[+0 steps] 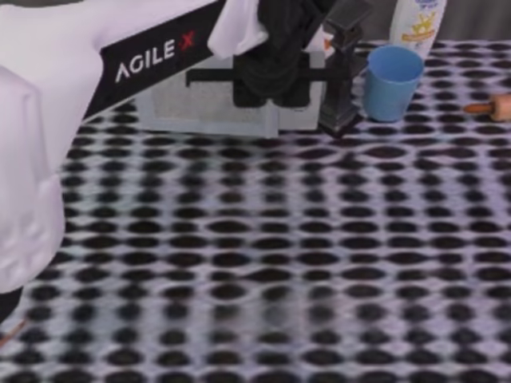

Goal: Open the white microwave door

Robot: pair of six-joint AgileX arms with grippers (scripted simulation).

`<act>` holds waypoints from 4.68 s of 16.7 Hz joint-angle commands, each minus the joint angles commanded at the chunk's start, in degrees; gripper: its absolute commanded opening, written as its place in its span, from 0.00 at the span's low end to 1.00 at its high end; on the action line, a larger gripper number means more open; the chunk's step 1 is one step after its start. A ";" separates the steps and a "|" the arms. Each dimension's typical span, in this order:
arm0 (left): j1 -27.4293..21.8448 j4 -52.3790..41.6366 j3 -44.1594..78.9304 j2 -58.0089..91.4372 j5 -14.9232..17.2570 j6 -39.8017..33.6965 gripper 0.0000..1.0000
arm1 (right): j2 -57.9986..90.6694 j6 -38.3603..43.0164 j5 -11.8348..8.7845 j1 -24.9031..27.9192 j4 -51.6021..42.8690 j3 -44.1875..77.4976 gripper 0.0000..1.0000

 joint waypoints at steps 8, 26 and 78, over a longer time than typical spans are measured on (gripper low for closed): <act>0.00 0.00 0.00 0.00 0.00 0.00 0.00 | 0.00 0.00 0.00 0.00 0.00 0.00 1.00; -0.44 0.27 -0.09 0.05 0.41 -0.18 0.00 | 0.00 0.00 0.00 0.00 0.00 0.00 1.00; 0.52 6.61 -12.17 -7.57 3.48 7.46 0.00 | 0.00 0.00 0.00 0.00 0.00 0.00 1.00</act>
